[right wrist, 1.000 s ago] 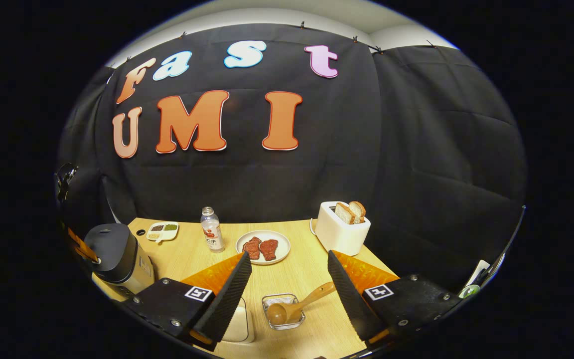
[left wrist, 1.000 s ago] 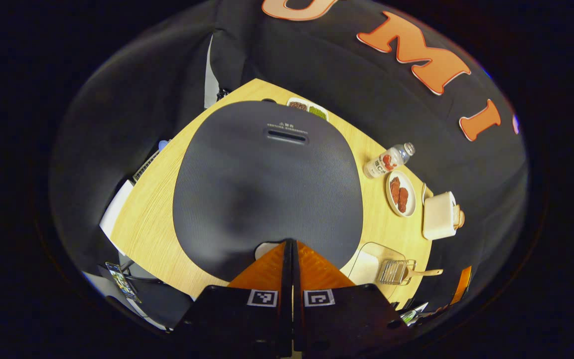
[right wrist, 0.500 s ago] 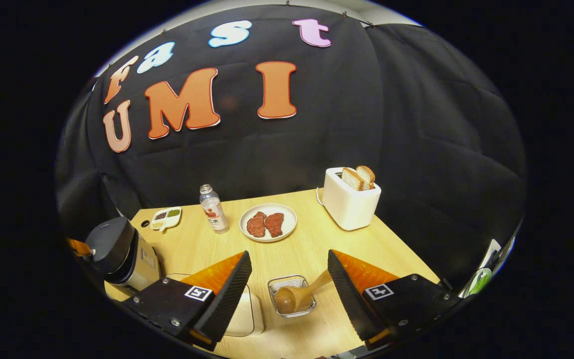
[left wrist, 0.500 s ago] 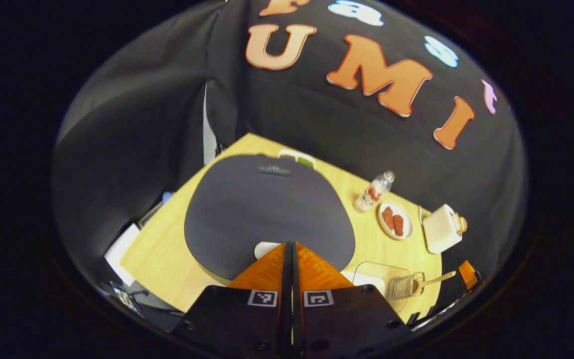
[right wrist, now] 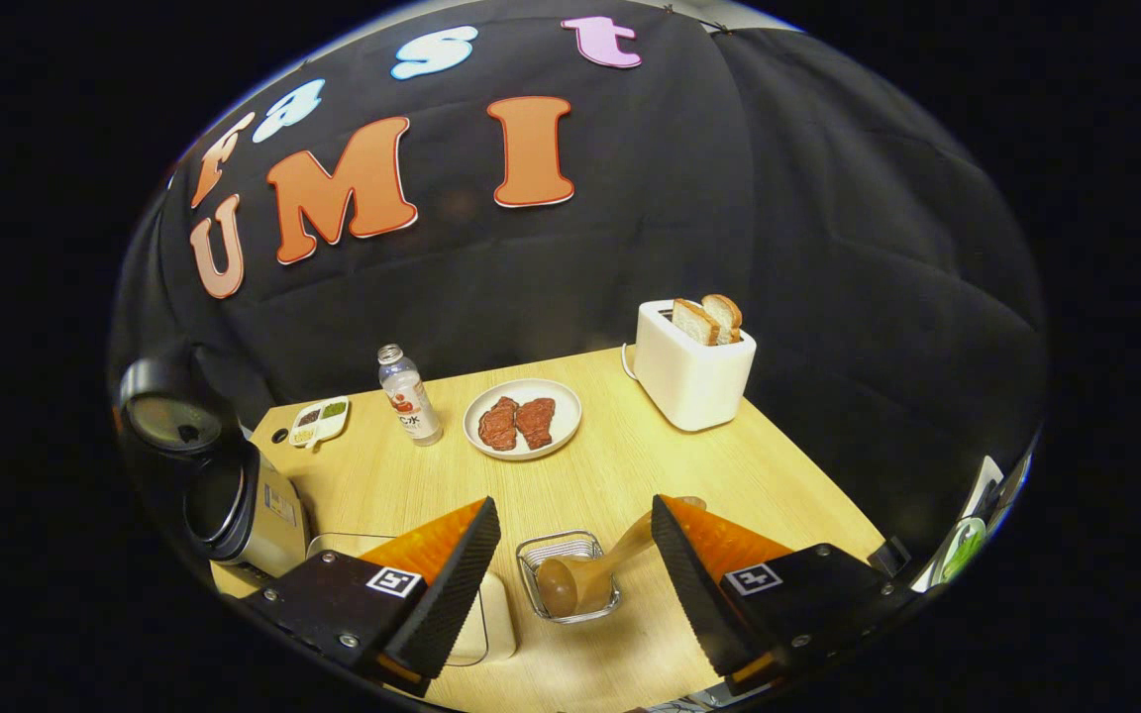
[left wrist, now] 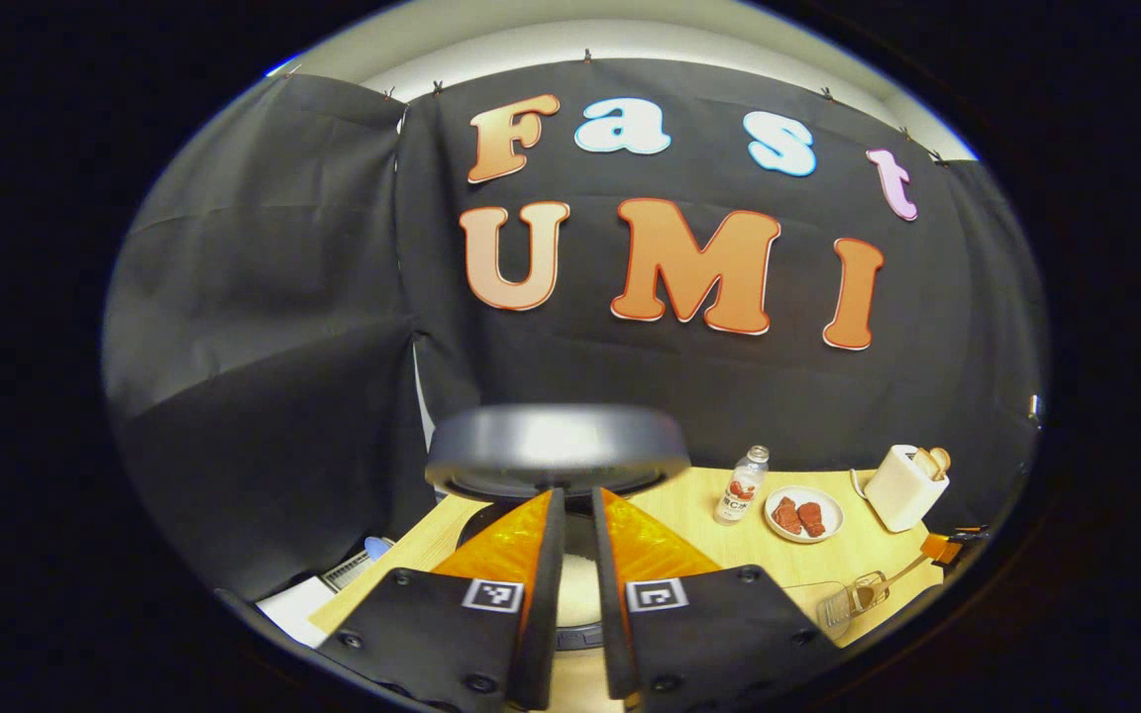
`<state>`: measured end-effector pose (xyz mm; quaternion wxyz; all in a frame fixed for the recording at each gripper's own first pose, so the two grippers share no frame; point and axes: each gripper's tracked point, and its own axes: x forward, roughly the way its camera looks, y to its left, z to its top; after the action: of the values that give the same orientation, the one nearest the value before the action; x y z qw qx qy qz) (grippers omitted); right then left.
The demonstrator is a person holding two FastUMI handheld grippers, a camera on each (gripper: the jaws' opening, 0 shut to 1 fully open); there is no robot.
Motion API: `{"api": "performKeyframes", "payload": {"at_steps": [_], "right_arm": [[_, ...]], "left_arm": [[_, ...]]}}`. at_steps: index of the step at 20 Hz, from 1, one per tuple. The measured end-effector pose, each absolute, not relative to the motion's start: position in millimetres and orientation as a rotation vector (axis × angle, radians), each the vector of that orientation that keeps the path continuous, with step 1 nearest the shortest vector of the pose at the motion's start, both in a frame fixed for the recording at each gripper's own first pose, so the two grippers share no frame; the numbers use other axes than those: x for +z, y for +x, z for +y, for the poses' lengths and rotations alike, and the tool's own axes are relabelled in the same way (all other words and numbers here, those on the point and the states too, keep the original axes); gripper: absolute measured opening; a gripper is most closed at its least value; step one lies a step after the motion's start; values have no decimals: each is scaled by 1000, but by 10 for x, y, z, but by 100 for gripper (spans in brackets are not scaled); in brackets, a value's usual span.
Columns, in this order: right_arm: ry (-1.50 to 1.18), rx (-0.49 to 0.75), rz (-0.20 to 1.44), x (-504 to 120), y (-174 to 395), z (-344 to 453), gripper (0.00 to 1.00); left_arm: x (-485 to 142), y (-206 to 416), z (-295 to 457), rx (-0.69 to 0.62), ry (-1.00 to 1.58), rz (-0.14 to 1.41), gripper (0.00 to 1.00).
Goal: Close the left gripper, press the button to open the rice cooker; take a wooden spoon from the chopstick holder with the right hand, scoop a spoonful of rice and pour it into the rice cooker, then put the wooden spoon back into the chopstick holder.
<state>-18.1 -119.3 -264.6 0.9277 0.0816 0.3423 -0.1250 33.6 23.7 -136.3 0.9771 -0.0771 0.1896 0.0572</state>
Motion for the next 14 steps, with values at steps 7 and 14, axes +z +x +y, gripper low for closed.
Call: {"api": "performKeyframes", "payload": {"at_steps": [7, 14], "right_arm": [[183, -254, 757, -2894, -234, -1260, 96], [245, -294, 812, -3137, -280, -1320, 96]], "left_arm": [[-1093, 70, 221, 124, -25, 286, 90], [-1023, -85, 114, 136, 25, 282, 95]]}}
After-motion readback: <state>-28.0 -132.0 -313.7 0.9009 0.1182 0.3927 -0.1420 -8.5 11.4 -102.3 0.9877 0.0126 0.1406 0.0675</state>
